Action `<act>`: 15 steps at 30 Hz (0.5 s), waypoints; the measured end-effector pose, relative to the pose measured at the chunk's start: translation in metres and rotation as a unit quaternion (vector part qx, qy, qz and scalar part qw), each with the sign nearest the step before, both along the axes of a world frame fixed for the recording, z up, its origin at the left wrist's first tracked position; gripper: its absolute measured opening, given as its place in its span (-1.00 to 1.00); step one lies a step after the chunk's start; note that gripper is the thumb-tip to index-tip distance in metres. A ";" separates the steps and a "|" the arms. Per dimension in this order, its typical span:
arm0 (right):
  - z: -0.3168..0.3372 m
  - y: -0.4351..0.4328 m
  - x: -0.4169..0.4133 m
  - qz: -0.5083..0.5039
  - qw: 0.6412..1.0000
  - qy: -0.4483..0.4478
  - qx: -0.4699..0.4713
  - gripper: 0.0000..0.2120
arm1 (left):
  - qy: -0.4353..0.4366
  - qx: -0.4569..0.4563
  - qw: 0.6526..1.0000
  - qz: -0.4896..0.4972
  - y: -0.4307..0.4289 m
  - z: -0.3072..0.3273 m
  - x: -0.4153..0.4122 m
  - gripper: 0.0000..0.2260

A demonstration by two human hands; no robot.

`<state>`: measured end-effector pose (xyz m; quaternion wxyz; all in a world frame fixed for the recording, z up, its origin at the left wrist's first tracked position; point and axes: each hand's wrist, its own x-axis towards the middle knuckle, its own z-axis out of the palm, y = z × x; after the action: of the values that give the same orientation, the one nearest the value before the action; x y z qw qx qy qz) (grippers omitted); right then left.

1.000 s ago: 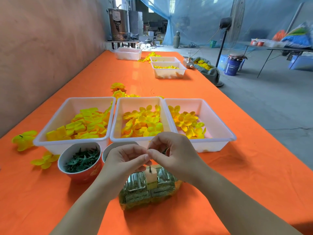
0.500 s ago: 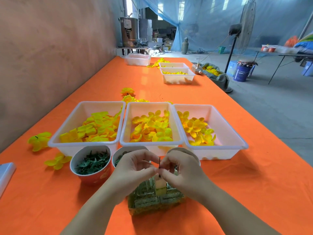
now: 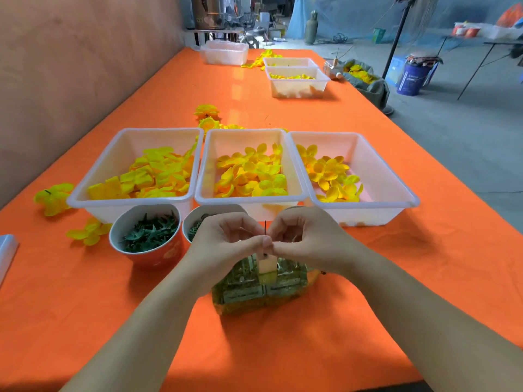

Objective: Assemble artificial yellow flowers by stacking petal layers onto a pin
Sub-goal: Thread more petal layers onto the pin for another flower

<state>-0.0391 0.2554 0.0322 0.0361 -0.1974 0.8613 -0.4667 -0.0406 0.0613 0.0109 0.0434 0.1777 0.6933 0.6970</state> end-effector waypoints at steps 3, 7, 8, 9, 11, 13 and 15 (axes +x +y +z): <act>0.012 0.008 -0.004 0.044 0.996 -0.079 -0.025 -0.86 | -0.001 -0.001 1.000 0.000 0.001 0.001 0.000 -0.87; 0.023 0.024 -0.023 0.000 0.996 -0.081 -0.047 -0.90 | 0.013 0.003 1.000 -0.021 0.001 -0.002 -0.002 -0.90; 0.024 0.030 -0.031 -0.028 0.997 -0.062 -0.039 -0.92 | 0.009 0.010 1.000 -0.021 0.001 -0.004 -0.002 -0.90; 0.024 0.038 -0.039 -0.066 0.997 -0.037 -0.023 -0.93 | 0.005 0.016 1.000 -0.020 0.001 -0.006 -0.002 -0.90; 0.025 0.055 -0.058 -0.164 0.986 0.021 0.030 -0.92 | 0.003 0.019 0.999 -0.027 0.000 -0.008 -0.003 -0.90; 0.022 0.073 -0.082 -0.247 0.960 0.063 0.119 -0.89 | 0.006 0.014 0.999 -0.040 0.000 -0.009 -0.006 -0.88; 0.016 0.089 -0.107 -0.281 0.930 0.050 0.234 -0.85 | 0.007 0.013 0.998 -0.060 -0.001 -0.011 -0.010 -0.88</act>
<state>-0.1458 0.3440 0.0482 -0.0939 0.0435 0.9670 -0.2328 -0.0510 0.0603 0.0004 0.0775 0.2243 0.6726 0.7009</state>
